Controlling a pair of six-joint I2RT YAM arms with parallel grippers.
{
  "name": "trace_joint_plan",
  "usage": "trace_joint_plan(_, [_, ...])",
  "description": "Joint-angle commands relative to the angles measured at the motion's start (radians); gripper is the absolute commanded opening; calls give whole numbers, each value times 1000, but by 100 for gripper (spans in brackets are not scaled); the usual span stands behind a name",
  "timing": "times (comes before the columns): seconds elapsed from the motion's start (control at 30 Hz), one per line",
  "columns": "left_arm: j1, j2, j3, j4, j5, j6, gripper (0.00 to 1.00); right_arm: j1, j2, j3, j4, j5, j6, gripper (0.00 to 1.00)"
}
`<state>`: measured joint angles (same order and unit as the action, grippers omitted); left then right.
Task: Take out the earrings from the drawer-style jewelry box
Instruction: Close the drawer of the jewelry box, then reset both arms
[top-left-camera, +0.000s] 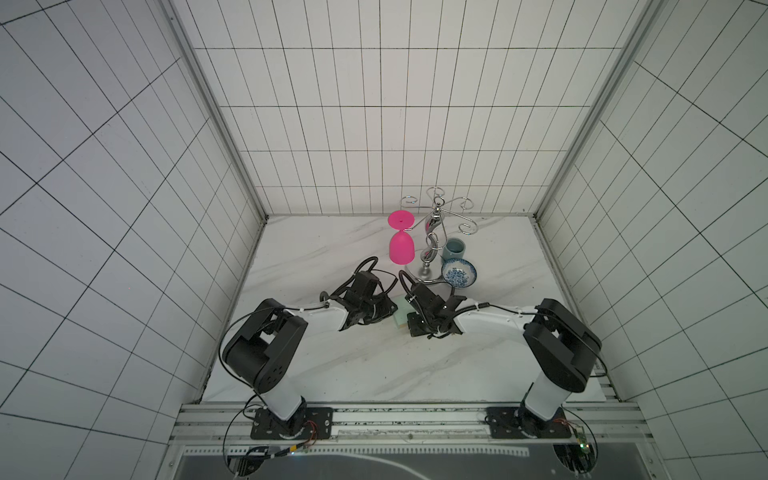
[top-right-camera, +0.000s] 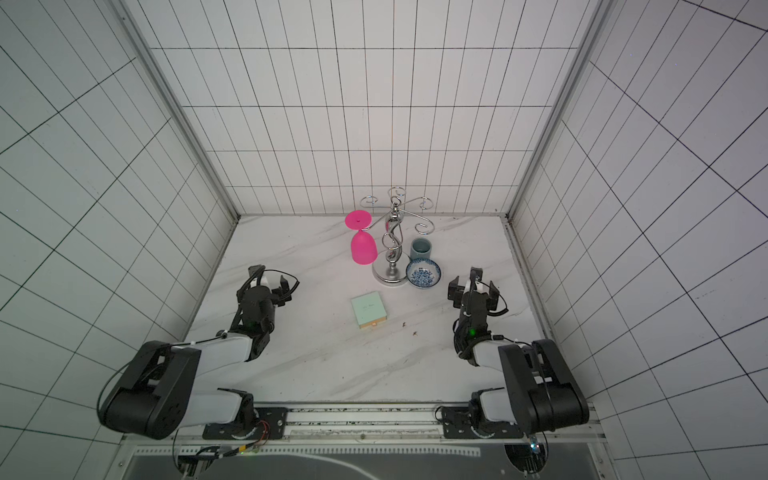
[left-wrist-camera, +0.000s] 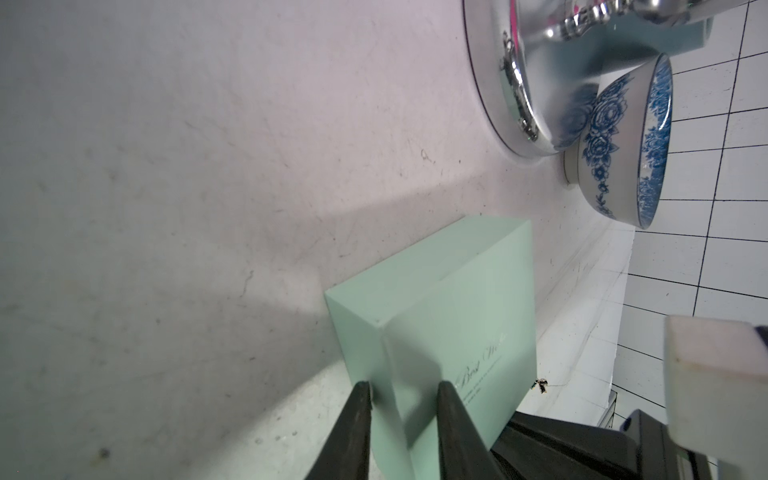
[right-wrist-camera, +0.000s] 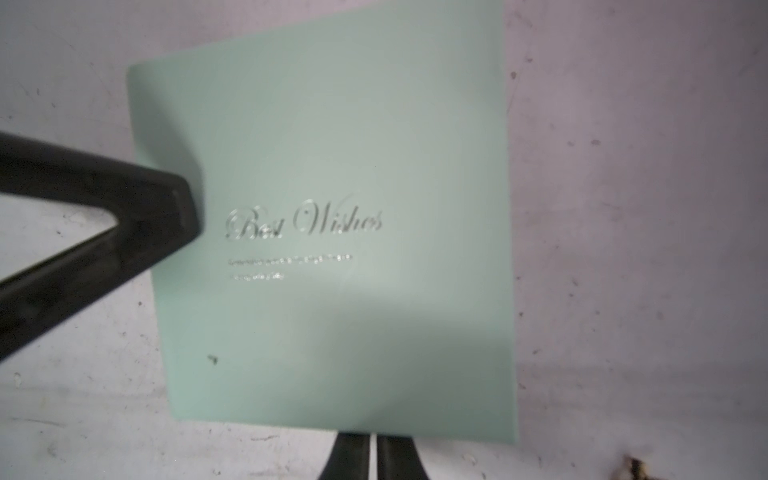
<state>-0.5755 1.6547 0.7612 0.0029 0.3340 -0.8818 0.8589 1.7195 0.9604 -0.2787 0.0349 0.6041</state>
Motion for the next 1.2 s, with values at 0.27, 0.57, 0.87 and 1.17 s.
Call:
trace_joint_plan(0.27, [-10, -75, 58, -68, -33, -10, 32, -9, -196, 19, -102, 59, 56, 12])
trace_joint_plan(0.57, [-9, -353, 65, -207, -108, -45, 54, -61, -691, -175, -344, 310, 211, 32])
trace_joint_plan(0.87, [28, -746, 0, -433, -354, 120, 97, -245, -1048, -269, -485, 485, 272, 100])
trace_joint_plan(1.17, [39, -824, -197, -259, -1144, 429, 97, -357, -699, -350, -24, 1005, 2, 99])
